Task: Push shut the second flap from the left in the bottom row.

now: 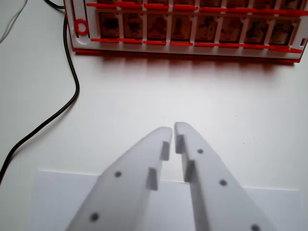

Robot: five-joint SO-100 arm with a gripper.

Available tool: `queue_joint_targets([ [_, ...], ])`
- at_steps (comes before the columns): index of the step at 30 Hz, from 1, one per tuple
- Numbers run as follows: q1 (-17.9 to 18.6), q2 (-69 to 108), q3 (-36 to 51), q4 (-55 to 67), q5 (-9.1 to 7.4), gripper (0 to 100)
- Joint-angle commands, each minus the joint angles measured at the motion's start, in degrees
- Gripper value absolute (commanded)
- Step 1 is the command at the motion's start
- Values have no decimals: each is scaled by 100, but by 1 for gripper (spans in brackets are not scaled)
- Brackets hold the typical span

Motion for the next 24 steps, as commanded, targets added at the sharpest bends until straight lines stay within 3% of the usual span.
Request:
queue_joint_targets([
  [1,-44,-519,-53,-536,-70,0],
  [15,-378,-2259,501,-2619,-202,0],
  [24,-439,-4025,185,-4052,-308,0],
])
